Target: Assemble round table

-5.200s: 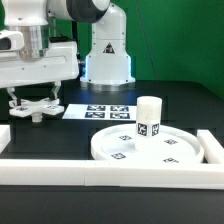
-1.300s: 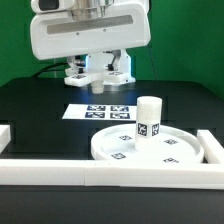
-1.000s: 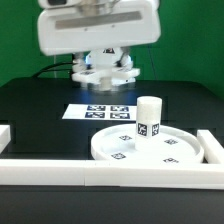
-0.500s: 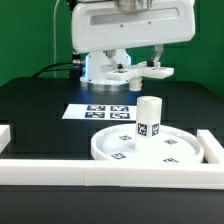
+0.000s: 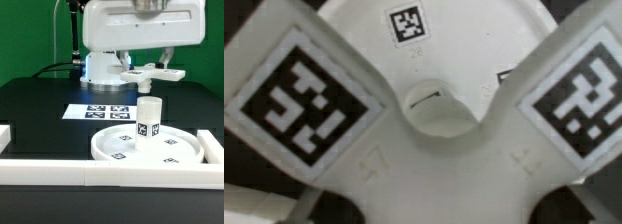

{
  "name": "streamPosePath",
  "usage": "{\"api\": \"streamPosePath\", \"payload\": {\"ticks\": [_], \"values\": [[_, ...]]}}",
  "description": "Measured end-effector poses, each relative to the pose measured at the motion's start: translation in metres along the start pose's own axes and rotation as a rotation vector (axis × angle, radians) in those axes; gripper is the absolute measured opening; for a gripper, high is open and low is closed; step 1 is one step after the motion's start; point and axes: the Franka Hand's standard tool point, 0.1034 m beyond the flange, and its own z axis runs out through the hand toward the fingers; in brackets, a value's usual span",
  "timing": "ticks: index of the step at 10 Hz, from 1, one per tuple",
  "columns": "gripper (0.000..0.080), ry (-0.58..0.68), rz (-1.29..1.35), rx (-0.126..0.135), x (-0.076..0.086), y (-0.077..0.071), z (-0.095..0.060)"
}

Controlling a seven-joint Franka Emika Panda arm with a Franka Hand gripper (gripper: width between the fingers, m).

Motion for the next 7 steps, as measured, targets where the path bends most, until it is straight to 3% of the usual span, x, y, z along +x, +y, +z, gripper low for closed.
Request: {"api": "streamPosePath", "payload": {"ticks": [7], "values": [[0.0446, 0.013, 0.000, -0.007, 0.012, 0.002, 0.005]]}}
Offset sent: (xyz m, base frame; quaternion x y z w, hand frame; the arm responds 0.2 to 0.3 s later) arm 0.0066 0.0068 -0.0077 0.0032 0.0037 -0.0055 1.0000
